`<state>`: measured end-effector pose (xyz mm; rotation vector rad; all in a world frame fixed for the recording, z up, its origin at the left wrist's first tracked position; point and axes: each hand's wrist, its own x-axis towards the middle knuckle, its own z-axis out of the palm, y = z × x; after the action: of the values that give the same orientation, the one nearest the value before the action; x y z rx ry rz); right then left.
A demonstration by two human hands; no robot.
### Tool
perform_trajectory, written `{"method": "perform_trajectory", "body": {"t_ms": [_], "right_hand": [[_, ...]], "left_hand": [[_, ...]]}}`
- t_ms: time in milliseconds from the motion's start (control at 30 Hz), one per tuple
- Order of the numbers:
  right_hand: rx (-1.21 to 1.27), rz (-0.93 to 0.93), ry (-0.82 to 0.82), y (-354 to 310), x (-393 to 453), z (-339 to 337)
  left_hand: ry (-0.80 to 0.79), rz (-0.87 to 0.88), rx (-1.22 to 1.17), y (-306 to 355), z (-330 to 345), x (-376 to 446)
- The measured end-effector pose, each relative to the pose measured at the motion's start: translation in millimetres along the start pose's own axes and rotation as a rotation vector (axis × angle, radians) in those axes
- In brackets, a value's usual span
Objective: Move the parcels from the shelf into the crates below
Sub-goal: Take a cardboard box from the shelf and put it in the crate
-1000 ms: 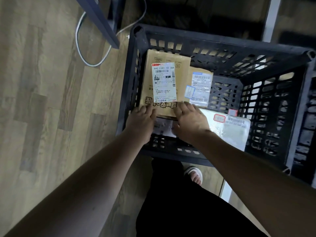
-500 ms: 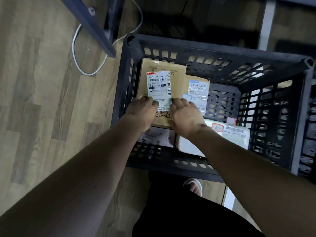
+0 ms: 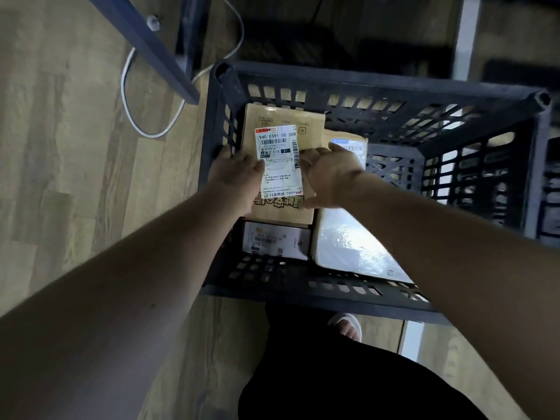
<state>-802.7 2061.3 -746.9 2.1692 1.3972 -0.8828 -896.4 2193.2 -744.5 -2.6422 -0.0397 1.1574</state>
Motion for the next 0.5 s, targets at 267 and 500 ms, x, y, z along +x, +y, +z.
{"method": "perform_trajectory", "body": {"t_ms": [267,500], "right_hand": [[-0.051,-0.005,-0.005,13.2,-100.2,-101.9],[-0.070,0.013,0.175,43.4,-227.8,-238.8]], "left_hand": [[0.066,-0.050,0.025,-51.6,-113.4,-97.6],[0.278,-0.058,0.078,-111.0,-265.6,-217.0]]}}
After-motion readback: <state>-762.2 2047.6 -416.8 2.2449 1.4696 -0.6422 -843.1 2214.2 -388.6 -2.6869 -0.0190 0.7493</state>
